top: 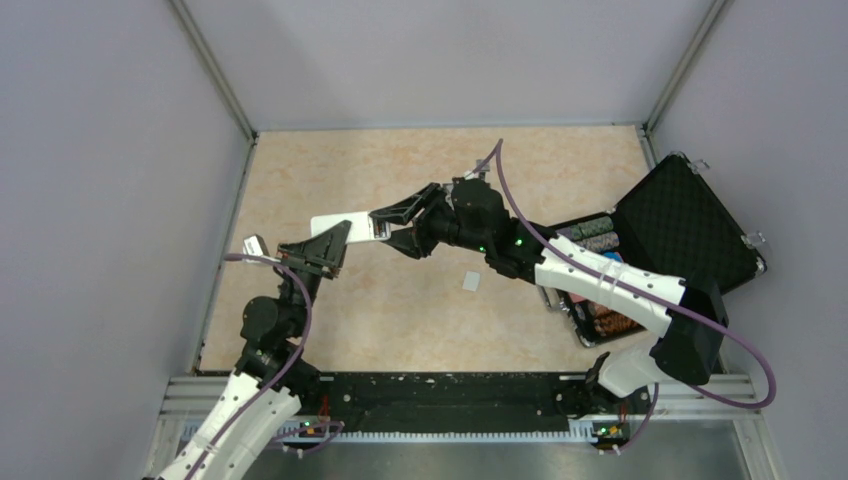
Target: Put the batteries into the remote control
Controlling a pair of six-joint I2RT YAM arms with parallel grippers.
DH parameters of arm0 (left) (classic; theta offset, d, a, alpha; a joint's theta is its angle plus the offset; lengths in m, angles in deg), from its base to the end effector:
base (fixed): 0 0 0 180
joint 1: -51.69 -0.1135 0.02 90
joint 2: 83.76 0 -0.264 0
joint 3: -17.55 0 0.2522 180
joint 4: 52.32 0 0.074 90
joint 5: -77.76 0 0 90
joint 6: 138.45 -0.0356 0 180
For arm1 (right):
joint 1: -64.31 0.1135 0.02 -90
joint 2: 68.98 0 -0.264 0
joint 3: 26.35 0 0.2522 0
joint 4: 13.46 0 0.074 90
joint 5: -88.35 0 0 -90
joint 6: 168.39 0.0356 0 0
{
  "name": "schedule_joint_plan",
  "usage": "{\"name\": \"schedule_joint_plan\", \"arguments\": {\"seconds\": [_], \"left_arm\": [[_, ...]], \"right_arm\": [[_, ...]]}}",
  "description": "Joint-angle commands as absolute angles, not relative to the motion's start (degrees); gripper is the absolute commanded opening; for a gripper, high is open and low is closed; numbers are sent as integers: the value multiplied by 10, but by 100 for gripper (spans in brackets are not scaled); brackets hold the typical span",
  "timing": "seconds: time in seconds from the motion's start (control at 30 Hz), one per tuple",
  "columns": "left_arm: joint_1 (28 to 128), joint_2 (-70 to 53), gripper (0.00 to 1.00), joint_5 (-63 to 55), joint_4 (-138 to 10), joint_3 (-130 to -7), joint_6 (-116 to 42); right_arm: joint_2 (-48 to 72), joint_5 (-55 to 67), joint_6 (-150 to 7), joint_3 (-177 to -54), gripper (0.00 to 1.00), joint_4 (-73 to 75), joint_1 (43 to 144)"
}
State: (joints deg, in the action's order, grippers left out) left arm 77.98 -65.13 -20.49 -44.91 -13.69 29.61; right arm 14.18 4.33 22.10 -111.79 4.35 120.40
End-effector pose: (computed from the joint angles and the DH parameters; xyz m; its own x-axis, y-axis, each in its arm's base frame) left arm 0.1086 -0.0479 0.2903 -0.2471 -0.9579 -0.1463 0.3660 0.0476 -0.9294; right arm 0.1899 0.2892 0.3564 -0.8395 0.5041 0.2028 0.3073 0.1326 0.9423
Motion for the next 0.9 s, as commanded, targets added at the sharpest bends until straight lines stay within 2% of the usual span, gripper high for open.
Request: {"name": "schedule_joint_plan", "arguments": {"seconds": [0.0,0.23,0.57,0.77,0.87], "left_arm": [[780,-657,0,-197,-405,-176,302],[780,-661,0,-187,-330,-146,313],[780,-661,0,-174,-393,-186,307],[781,-674,0,-200,-417,-198,319],[780,-683,0,-230,-453,-214,335]], "right_arm": [[151,32,184,-1134,15,64,1207],[160,44,180,-1132,15,71,1207],[175,64,152,-1153,16,82,1207],[173,73,157,-1152,27,83,1207],[177,73,138,-1169,29,101,1207]]}}
